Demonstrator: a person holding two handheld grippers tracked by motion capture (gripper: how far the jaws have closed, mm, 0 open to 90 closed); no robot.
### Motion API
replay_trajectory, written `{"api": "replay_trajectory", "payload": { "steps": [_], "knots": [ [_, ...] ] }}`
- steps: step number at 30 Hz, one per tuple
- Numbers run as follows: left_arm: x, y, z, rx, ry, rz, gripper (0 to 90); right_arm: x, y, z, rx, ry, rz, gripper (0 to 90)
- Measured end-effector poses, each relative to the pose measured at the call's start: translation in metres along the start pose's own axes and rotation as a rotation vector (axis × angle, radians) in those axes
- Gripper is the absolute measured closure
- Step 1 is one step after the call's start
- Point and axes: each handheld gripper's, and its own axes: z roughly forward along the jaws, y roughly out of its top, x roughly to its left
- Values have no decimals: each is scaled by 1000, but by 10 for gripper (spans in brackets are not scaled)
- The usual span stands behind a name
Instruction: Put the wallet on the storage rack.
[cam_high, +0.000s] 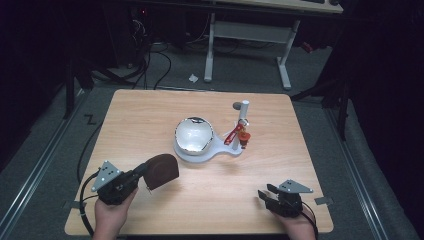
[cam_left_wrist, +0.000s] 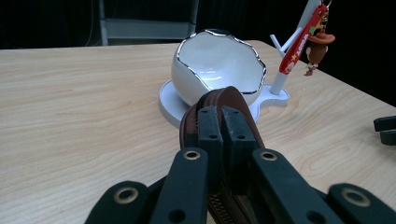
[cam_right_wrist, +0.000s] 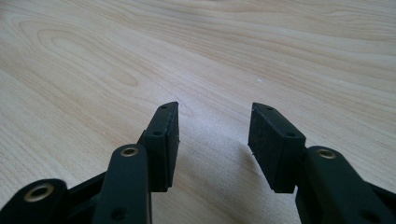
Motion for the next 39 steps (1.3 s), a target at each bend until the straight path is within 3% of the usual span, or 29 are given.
{"api": "replay_trajectory", "payload": {
  "steps": [3, 16, 28, 39],
  "knots": [
    [-2, 5, 3, -2, -6, -9, 876, 0, 1, 0, -3, 5, 11, 533],
    [-11, 37, 19, -18, -14, 38, 876, -1, 6, -2, -34, 10, -9, 535],
    [-4, 65, 34, -25, 22, 39, 875, -3, 6, -7, -52, 10, -5, 537],
    [5, 83, 57, 18, 49, 54, 875, -7, 6, -6, -51, 10, 2, 537]
  ]
}}
